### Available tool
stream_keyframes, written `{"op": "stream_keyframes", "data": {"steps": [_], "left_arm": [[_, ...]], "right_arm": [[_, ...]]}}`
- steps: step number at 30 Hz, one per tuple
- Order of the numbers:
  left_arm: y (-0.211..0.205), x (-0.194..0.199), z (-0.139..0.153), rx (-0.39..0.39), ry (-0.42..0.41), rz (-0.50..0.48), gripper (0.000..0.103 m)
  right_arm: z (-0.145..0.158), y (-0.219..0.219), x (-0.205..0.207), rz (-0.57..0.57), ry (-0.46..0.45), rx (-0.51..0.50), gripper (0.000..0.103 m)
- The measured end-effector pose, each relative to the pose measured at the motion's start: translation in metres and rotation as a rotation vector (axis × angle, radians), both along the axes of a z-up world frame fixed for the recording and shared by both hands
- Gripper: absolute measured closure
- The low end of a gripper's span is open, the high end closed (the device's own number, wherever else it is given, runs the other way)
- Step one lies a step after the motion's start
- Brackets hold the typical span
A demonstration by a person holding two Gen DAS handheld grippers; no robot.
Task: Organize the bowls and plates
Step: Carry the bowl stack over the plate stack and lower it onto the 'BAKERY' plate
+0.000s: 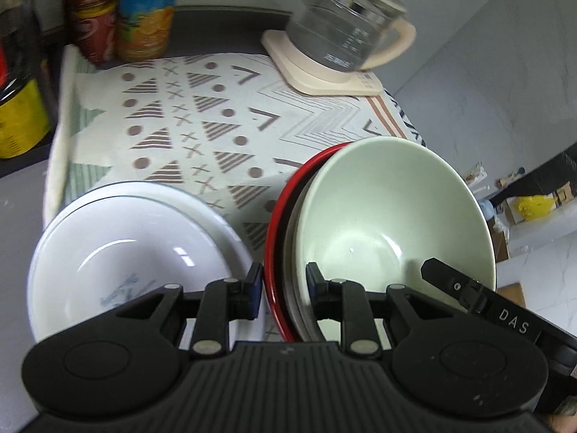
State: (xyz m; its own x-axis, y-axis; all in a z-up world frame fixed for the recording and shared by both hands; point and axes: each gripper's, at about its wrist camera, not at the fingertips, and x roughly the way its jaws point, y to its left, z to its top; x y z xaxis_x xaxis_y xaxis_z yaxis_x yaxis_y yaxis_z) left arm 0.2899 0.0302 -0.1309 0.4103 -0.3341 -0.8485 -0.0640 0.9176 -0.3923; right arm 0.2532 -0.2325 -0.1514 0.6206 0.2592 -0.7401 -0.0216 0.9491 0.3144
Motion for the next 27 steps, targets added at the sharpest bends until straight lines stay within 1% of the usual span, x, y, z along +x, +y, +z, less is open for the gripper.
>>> {"op": "stream_keyframes", "data": {"steps": [10, 16, 27], "left_arm": [[0.051, -0.022, 0.008, 0.018, -0.012, 0.111, 0.080], [0.080, -0.036, 0.005, 0.036, 0.002, 0.180, 0.080], [0.116, -0.053, -0.004, 0.060, 0.029, 0.273, 0.080]], "right_arm": [[0.007, 0.051, 0.002, 0.109, -0.012, 0.003, 0.074], [0.001, 0.082, 0.003, 0.184, 0.013, 0.009, 0.074], [-0.010, 0.126, 0.003, 0.290, 0.057, 0.008, 0.074]]}}
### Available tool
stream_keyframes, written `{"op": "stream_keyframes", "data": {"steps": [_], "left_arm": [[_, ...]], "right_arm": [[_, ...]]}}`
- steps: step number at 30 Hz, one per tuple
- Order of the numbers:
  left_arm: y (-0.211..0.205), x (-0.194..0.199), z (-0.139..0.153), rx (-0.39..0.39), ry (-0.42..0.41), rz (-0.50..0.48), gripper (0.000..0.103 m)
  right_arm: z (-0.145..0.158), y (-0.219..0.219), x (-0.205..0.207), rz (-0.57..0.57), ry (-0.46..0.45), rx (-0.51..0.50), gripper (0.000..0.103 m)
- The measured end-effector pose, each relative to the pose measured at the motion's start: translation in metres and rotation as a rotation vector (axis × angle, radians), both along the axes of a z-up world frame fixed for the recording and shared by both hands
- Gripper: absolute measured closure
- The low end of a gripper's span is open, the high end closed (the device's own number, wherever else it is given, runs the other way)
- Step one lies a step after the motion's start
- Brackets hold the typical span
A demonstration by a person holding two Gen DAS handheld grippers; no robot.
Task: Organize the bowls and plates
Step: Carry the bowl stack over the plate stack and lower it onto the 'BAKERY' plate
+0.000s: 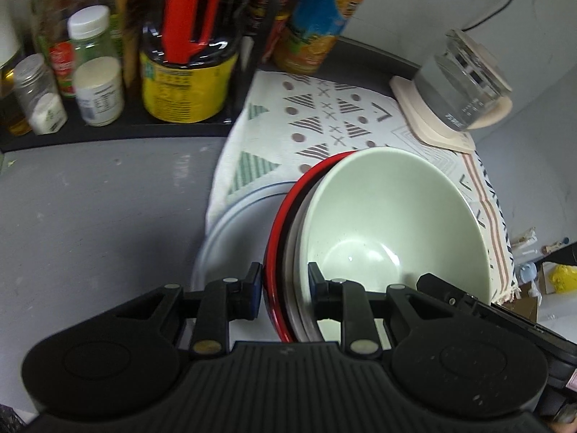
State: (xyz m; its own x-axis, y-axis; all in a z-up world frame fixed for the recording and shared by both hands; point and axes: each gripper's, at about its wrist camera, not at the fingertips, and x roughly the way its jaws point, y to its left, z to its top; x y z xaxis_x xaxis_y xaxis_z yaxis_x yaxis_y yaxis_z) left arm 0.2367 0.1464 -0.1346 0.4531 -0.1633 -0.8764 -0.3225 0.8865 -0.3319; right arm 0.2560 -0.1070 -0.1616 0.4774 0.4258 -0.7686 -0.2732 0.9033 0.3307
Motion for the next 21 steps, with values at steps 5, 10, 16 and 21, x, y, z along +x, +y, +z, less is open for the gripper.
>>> {"op": "stream_keyframes", "data": {"steps": [5, 10, 16, 21], "left_arm": [[0.011, -0.010, -0.004, 0.001, 0.011, 0.032, 0.080], [0.016, -0.012, -0.009, 0.001, 0.023, 0.042, 0.080], [0.015, -0.008, -0.016, 0.003, 0.033, 0.040, 0.080], [0.015, -0.007, -0.017, -0.007, 0.033, 0.033, 0.079]], "right_arm": [[-0.004, 0.012, -0.001, 0.033, 0.010, -0.004, 0.074], [-0.009, 0.019, -0.002, 0.052, 0.025, -0.008, 0.074], [-0.016, 0.018, -0.002, 0.047, 0.039, -0.013, 0.074], [-0.018, 0.018, 0.000, 0.043, 0.040, -0.013, 0.074]]}}
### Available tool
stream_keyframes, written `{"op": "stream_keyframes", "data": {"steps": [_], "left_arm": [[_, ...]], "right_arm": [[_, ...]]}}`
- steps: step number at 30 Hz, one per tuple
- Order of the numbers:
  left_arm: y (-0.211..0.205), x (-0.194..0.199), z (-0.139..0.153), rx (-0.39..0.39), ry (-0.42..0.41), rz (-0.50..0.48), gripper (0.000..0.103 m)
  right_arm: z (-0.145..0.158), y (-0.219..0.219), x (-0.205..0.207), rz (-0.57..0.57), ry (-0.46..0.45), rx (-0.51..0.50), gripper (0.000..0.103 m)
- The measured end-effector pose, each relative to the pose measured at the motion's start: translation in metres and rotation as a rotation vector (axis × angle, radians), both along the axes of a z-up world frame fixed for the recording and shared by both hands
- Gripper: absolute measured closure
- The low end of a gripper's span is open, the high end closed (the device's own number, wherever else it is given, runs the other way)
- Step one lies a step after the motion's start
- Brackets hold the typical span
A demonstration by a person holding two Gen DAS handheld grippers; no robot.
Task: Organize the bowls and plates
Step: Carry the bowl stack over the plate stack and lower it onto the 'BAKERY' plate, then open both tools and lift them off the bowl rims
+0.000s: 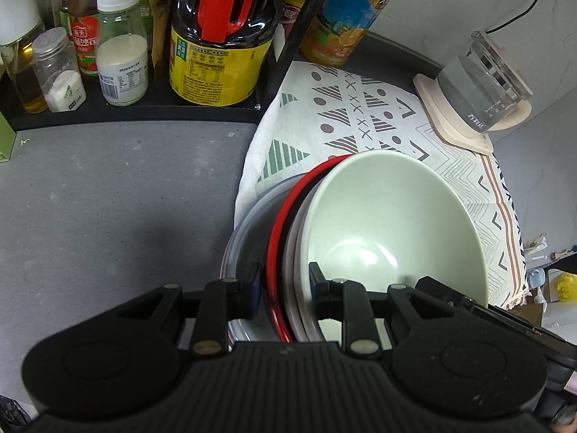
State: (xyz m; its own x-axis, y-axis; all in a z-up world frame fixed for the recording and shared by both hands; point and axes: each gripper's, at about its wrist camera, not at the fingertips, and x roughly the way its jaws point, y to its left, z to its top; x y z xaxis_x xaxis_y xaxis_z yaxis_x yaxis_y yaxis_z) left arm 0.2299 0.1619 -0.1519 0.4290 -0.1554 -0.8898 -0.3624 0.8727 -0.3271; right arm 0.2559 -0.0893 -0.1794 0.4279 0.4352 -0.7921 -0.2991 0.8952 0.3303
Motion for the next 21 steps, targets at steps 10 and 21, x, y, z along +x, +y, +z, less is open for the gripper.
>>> {"op": "stream_keyframes", "data": {"steps": [10, 21], "left_arm": [[0.008, 0.002, -0.002, -0.051, 0.004, 0.001, 0.077], [0.016, 0.008, 0.023, 0.013, -0.065, -0.019, 0.033]], "right_arm": [[0.000, 0.000, 0.004, -0.022, 0.003, 0.007, 0.074], [0.021, -0.007, 0.002, -0.064, -0.049, 0.018, 0.052]]}}
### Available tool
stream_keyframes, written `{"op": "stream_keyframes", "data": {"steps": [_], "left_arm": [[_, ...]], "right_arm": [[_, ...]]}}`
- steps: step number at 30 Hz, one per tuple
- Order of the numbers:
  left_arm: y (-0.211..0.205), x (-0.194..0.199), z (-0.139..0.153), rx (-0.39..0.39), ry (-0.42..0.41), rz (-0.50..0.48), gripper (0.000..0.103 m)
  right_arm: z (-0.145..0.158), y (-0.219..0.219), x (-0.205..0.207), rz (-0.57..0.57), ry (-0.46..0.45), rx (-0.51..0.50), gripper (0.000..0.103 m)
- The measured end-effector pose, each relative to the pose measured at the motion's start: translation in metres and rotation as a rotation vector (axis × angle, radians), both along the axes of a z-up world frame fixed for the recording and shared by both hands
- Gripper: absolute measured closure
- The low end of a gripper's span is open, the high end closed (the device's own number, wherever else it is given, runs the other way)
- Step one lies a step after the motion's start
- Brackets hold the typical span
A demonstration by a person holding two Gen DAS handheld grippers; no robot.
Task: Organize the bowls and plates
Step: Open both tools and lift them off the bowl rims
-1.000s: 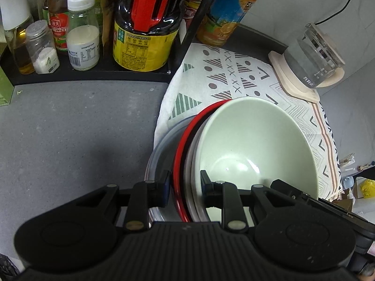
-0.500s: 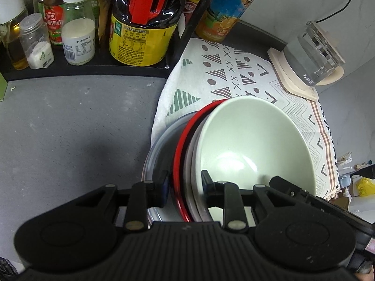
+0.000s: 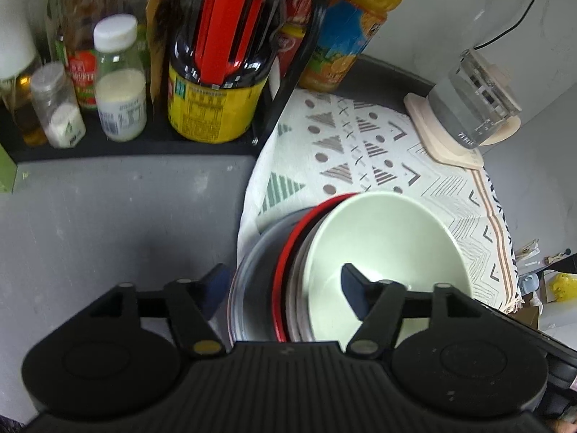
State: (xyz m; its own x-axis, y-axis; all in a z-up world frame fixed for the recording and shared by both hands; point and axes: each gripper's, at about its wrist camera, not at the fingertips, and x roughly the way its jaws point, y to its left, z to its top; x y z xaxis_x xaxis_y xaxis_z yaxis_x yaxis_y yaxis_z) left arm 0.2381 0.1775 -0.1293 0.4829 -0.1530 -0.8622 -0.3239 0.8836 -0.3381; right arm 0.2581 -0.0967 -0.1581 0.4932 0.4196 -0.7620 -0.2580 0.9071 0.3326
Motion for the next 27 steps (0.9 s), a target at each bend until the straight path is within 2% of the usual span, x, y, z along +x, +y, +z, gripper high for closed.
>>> {"op": "stream_keyframes", "data": {"steps": [5, 7, 13, 16, 22, 27], "left_arm": [[-0.004, 0.005, 0.016, 0.017, -0.050, -0.024, 0.021], [-0.007, 0.008, 0.022, 0.039, -0.065, -0.034, 0.021], [-0.015, 0.014, 0.040, 0.067, -0.101, -0.092, 0.020], [-0.018, 0.015, 0.046, 0.085, -0.115, -0.107, 0.019], [-0.030, 0.016, 0.061, 0.096, -0.156, -0.144, 0.019], [-0.051, 0.011, 0.071, 0.092, -0.181, -0.162, 0.017]], "right_arm": [[0.010, -0.012, -0.004, -0.055, -0.048, 0.021, 0.027], [0.015, -0.017, -0.006, -0.074, -0.072, 0.016, 0.021], [0.026, -0.036, -0.013, -0.142, -0.111, 0.015, 0.013], [0.030, -0.045, -0.018, -0.177, -0.135, 0.009, 0.005], [0.038, -0.067, -0.031, -0.237, -0.169, -0.007, 0.000], [0.046, -0.089, -0.043, -0.282, -0.200, -0.016, 0.000]]}}
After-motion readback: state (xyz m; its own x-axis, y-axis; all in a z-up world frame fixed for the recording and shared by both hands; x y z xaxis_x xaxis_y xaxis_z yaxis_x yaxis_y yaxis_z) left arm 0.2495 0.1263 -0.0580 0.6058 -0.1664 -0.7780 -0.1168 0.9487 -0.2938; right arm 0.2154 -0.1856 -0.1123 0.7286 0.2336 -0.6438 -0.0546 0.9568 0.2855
